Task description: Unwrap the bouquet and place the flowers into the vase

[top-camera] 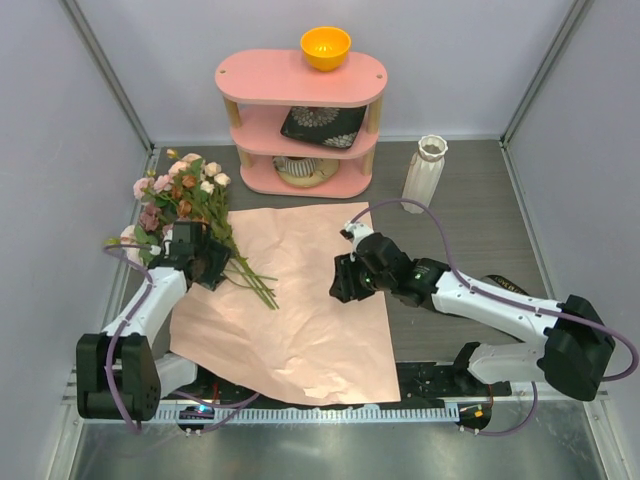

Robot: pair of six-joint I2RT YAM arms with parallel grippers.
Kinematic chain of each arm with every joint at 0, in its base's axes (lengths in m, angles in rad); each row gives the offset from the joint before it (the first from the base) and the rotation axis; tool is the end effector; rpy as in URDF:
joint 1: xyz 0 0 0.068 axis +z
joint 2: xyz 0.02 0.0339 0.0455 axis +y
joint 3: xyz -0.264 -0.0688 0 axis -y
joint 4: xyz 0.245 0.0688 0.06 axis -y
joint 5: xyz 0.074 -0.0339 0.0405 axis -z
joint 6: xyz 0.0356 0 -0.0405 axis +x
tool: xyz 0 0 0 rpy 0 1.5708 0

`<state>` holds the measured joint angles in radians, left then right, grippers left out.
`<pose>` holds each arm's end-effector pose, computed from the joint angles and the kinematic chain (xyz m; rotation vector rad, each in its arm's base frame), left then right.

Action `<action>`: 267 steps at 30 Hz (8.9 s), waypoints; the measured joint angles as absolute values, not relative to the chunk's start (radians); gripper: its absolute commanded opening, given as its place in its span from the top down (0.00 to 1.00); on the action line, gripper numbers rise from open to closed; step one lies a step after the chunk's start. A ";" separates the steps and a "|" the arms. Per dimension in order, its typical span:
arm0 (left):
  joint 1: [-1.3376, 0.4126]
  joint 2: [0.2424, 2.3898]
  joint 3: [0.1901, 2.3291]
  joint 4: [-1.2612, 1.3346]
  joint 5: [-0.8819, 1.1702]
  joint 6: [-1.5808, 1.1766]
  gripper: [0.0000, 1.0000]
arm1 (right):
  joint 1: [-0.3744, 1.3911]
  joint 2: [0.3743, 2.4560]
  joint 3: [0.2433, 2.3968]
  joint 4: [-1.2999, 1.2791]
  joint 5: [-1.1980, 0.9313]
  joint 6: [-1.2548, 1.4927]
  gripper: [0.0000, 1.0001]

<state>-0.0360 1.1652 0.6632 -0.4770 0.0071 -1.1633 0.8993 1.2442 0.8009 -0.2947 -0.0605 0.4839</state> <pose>0.2205 -0.0082 0.1998 -1.3971 2.2158 -0.4583 0.1622 0.2075 0.2390 -0.5338 2.3751 0.7433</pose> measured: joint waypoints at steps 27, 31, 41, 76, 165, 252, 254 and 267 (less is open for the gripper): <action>-0.036 0.920 0.611 -0.418 -0.151 -1.139 1.00 | 0.899 1.226 0.895 -0.316 0.078 0.471 0.47; -0.035 0.820 0.653 -0.436 -0.152 -1.071 1.00 | 0.899 1.272 0.928 -0.321 0.081 0.461 0.45; -0.039 0.712 0.736 -0.138 0.365 -0.800 1.00 | 0.815 1.295 1.042 -0.330 -0.107 0.390 0.32; -0.692 0.963 0.784 0.091 0.683 -0.539 1.00 | 0.705 0.938 1.015 -0.017 -0.182 0.425 0.87; -0.616 0.833 0.896 -0.492 -0.141 -0.512 0.00 | 0.483 1.016 0.691 -0.215 0.182 0.540 0.23; -0.426 0.936 0.744 0.067 0.921 -0.534 1.00 | 0.860 1.136 1.172 -0.250 -0.155 0.539 0.33; -0.428 0.936 0.744 0.054 0.924 -0.527 1.00 | 0.861 1.141 1.151 -0.214 -0.185 0.557 0.36; -0.451 0.936 0.744 0.031 0.935 -0.519 0.98 | 0.861 1.211 1.123 -0.083 -0.195 0.628 0.94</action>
